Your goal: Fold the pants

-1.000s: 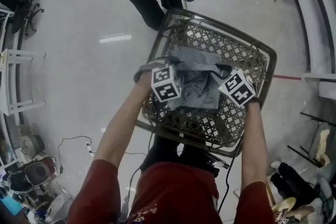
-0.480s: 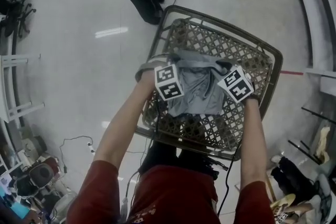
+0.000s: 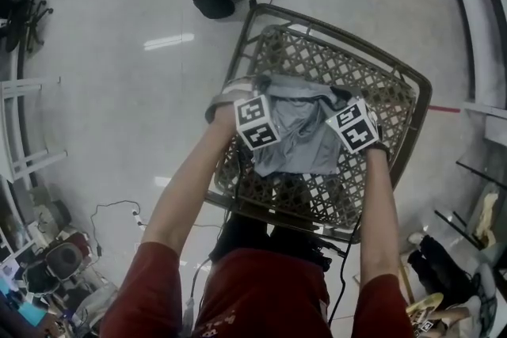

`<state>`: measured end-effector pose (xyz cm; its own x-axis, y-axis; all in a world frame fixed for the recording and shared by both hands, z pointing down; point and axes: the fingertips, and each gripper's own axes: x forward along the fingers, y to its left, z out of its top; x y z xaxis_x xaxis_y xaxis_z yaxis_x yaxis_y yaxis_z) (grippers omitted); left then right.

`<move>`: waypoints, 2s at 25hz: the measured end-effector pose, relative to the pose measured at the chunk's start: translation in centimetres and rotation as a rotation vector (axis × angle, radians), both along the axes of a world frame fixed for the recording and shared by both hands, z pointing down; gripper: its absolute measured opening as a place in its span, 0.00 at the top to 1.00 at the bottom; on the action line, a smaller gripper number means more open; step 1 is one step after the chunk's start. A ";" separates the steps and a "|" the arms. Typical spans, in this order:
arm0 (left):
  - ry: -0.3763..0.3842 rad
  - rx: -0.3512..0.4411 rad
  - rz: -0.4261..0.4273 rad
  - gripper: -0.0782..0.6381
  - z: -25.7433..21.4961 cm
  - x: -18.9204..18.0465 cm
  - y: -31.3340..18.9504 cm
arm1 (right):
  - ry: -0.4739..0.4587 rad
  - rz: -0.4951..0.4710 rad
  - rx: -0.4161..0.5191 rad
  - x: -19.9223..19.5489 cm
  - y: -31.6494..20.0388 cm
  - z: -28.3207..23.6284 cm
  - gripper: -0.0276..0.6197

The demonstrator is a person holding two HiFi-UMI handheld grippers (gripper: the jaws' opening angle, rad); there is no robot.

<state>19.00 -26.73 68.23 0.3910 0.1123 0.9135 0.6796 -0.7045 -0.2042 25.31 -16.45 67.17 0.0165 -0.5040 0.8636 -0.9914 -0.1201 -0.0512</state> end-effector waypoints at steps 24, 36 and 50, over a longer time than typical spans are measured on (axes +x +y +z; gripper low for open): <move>0.075 -0.013 -0.057 0.61 -2.9 -2.5 1.4 | -0.120 0.101 0.074 -8.8 5.5 -3.7 0.72; 0.088 0.003 0.037 0.61 -3.8 -6.2 4.8 | 0.371 -0.781 -0.101 -13.6 4.0 -2.0 0.64; 0.096 -0.006 0.020 0.61 -3.8 -8.3 4.9 | 0.432 -0.858 -0.096 -11.6 0.5 -3.8 0.92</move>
<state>10.65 -21.86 64.39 0.4744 0.1259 0.8712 0.6708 -0.6926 -0.2653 13.67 -15.95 63.33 0.0018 -0.4199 0.9076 -0.6747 0.6694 0.3110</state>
